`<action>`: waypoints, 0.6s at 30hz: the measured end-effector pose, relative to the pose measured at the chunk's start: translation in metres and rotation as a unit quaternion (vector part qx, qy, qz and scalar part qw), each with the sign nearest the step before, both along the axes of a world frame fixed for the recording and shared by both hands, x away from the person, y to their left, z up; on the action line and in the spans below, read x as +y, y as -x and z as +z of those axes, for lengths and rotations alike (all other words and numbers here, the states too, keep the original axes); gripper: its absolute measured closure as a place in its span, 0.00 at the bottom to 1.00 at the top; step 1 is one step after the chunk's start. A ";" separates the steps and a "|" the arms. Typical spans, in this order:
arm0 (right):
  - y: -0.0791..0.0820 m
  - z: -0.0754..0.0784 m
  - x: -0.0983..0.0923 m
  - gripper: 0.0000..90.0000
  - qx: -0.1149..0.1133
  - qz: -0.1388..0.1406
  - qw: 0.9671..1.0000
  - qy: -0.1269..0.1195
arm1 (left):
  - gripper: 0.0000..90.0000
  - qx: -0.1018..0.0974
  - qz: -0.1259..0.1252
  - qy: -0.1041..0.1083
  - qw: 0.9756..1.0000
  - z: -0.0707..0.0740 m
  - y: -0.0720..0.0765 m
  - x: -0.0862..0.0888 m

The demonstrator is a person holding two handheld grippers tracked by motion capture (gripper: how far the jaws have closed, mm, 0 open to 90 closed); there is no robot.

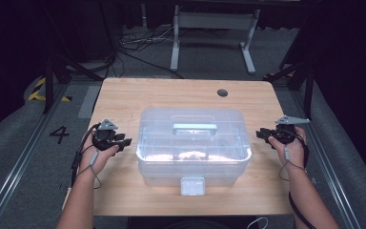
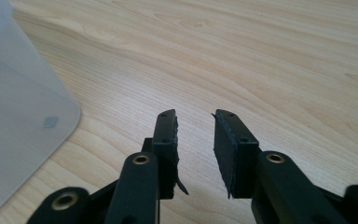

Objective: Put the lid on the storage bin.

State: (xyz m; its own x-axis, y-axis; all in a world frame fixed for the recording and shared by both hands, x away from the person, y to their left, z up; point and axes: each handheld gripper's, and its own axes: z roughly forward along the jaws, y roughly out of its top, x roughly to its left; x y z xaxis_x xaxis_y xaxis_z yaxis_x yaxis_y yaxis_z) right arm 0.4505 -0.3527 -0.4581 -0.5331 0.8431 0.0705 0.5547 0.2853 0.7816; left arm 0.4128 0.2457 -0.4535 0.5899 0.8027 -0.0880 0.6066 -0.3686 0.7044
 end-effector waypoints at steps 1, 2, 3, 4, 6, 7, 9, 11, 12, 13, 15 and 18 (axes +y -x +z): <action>0.000 -0.002 0.001 0.77 0.002 0.001 1.000 0.000 | 0.64 0.004 0.002 0.000 1.000 -0.001 0.000 -0.001; -0.001 -0.006 0.002 0.77 0.005 0.004 1.000 0.005 | 0.63 0.009 0.004 0.001 1.000 -0.004 0.000 -0.002; -0.001 -0.006 0.002 0.77 0.005 0.004 1.000 0.005 | 0.63 0.009 0.004 0.001 1.000 -0.004 0.000 -0.002; -0.001 -0.008 0.003 0.76 0.007 0.004 1.000 0.006 | 0.63 0.010 -0.001 -0.004 1.000 -0.005 0.000 -0.001; -0.001 -0.011 0.003 0.75 0.005 0.006 1.000 0.009 | 0.61 0.011 0.000 -0.004 1.000 -0.007 0.000 -0.002; -0.001 -0.012 0.004 0.74 0.005 0.006 1.000 0.008 | 0.60 0.017 0.003 -0.004 1.000 -0.008 0.000 -0.002; 0.000 -0.015 0.004 0.72 0.003 0.007 1.000 0.011 | 0.57 0.027 0.006 -0.006 1.000 -0.010 -0.001 -0.004; 0.001 -0.019 0.004 0.69 0.002 0.005 1.000 0.013 | 0.53 0.034 0.008 -0.006 0.999 -0.012 -0.002 -0.006; 0.001 -0.021 0.004 0.68 0.002 0.005 1.000 0.013 | 0.51 0.039 0.007 -0.007 0.999 -0.013 -0.003 -0.007; 0.001 -0.022 0.003 0.67 0.004 0.004 1.000 0.015 | 0.49 0.043 0.006 -0.008 0.999 -0.014 -0.003 -0.008; 0.001 -0.024 0.003 0.62 0.007 0.001 1.000 0.013 | 0.48 0.051 0.007 -0.011 0.999 -0.016 -0.004 -0.010; 0.002 -0.027 0.007 0.57 0.007 0.001 1.000 0.011 | 0.45 0.052 0.007 -0.023 0.998 -0.018 -0.006 -0.012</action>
State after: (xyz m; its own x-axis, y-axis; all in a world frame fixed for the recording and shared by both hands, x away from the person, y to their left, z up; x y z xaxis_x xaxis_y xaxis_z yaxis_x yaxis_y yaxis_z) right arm 0.4485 -0.3462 -0.4853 -0.5335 0.8437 0.0597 0.5654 0.3033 0.7670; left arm 0.4186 0.2335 -0.4716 0.5679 0.8157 -0.1102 0.6806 -0.3900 0.6202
